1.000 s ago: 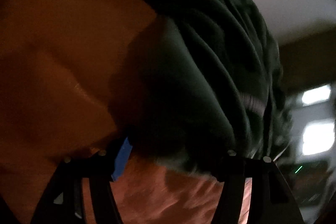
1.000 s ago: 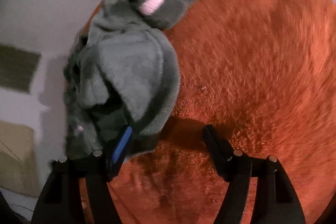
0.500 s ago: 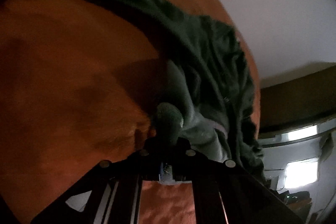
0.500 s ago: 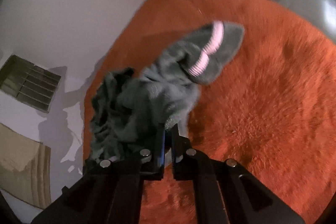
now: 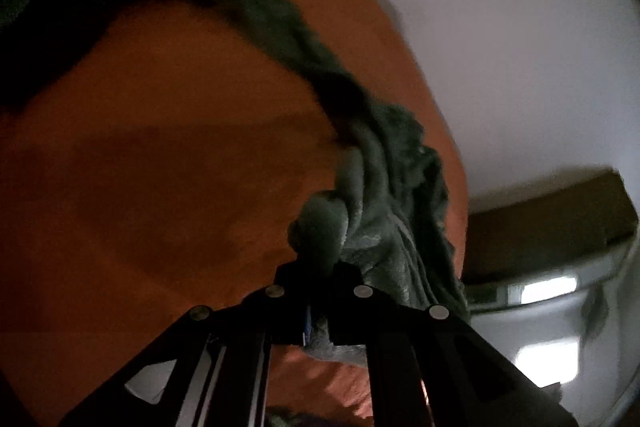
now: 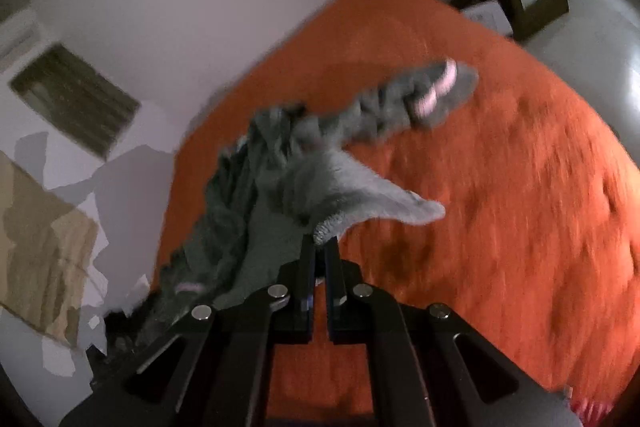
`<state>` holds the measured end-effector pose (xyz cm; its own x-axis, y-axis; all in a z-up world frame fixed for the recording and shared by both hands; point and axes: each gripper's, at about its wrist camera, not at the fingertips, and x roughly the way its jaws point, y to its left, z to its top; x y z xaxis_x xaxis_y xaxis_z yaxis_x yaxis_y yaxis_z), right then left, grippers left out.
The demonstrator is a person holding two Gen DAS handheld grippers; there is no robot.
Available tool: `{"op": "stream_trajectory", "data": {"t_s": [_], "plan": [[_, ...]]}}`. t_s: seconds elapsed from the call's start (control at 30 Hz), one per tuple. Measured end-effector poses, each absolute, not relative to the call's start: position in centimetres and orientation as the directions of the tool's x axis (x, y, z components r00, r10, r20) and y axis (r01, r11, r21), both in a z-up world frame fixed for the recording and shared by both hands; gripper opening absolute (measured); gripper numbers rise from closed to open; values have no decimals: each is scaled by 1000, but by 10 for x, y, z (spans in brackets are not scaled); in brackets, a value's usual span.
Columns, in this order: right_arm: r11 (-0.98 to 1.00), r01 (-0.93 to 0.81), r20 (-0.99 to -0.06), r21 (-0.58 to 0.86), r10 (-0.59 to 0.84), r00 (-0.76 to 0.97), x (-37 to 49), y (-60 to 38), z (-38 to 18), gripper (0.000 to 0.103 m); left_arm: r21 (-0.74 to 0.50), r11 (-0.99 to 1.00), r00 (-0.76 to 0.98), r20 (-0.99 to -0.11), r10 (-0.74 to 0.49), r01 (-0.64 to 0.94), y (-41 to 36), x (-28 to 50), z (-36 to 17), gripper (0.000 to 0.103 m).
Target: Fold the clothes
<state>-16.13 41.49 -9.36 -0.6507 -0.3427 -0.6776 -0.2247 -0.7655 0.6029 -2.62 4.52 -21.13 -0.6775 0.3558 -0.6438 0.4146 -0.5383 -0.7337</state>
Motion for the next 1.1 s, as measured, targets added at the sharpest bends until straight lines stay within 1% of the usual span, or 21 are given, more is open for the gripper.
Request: {"op": "stream_trajectory", "data": {"t_s": [0.1,0.2,0.27,0.33,0.37,0.4,0.43,0.47,0.53,0.57,0.6,0.67,0.7,0.73,0.8,0.93,0.97,1.0,1.03,1.07,1.1], "plan": [[-757,-253,-729,603,-393,-560,-142,392,-121,3,-724,-513,-650,-669,360,460,29,2,-249,6],[-784,-240,-773,572,-419,-476,-138,374,-155,3,-698,-528,-567,-710,418,484,27,6,-292,10],[-779,-244,-790,577,-459,-406,-138,367,-180,7,-684,-530,-543,-726,423,501,25,14,-304,12],[-740,-276,-783,613,-520,-342,-137,370,-196,7,-679,-556,-556,-726,406,480,21,24,-295,15],[-717,-296,-774,631,-553,-311,-136,372,-204,9,-664,-594,-556,-732,393,455,22,26,-285,17],[-706,-304,-768,639,-563,-306,-134,377,-205,14,-647,-632,-557,-739,380,427,23,28,-275,18],[-702,-306,-764,643,-564,-313,-132,383,-203,30,-625,-679,-559,-743,368,385,26,29,-262,18],[-697,-308,-761,648,-565,-319,-130,389,-201,51,-599,-724,-560,-748,355,342,29,31,-250,22],[-685,-313,-750,657,-552,-365,-124,404,-194,69,-510,-817,-552,-777,303,269,40,30,-234,34],[-677,-315,-742,665,-551,-382,-122,410,-192,69,-458,-858,-549,-790,272,233,46,29,-228,46],[-668,-317,-735,673,-554,-392,-123,417,-193,69,-402,-894,-547,-802,240,197,53,27,-222,54],[-655,-332,-729,679,-550,-407,-127,429,-200,69,-294,-945,-542,-822,174,142,65,20,-218,56],[-652,-346,-733,675,-540,-413,-130,434,-206,69,-263,-956,-531,-833,155,134,69,15,-221,56],[-632,-365,-727,684,-547,-415,-134,436,-216,69,-258,-958,-519,-840,159,125,72,10,-223,56],[-576,-406,-705,709,-574,-417,-144,439,-240,69,-309,-946,-502,-836,221,97,78,-2,-231,56],[-308,-505,-550,806,-704,-449,-155,428,-295,69,-318,-947,-444,-855,269,39,111,-30,-246,56],[-234,-517,-504,824,-718,-479,-155,426,-303,66,-313,-949,-429,-861,272,26,120,-37,-250,56],[-167,-524,-464,835,-724,-510,-155,423,-309,61,-280,-960,-421,-874,242,29,125,-42,-256,55],[-126,-525,-440,842,-725,-531,-156,419,-313,43,-246,-969,-412,-886,211,32,131,-48,-262,51],[-139,-520,-451,843,-710,-541,-159,417,-310,18,-212,-977,-404,-897,180,34,137,-53,-269,35],[-170,-513,-474,841,-689,-548,-161,416,-305,12,-177,-984,-395,-907,149,36,143,-59,-275,14]]}}
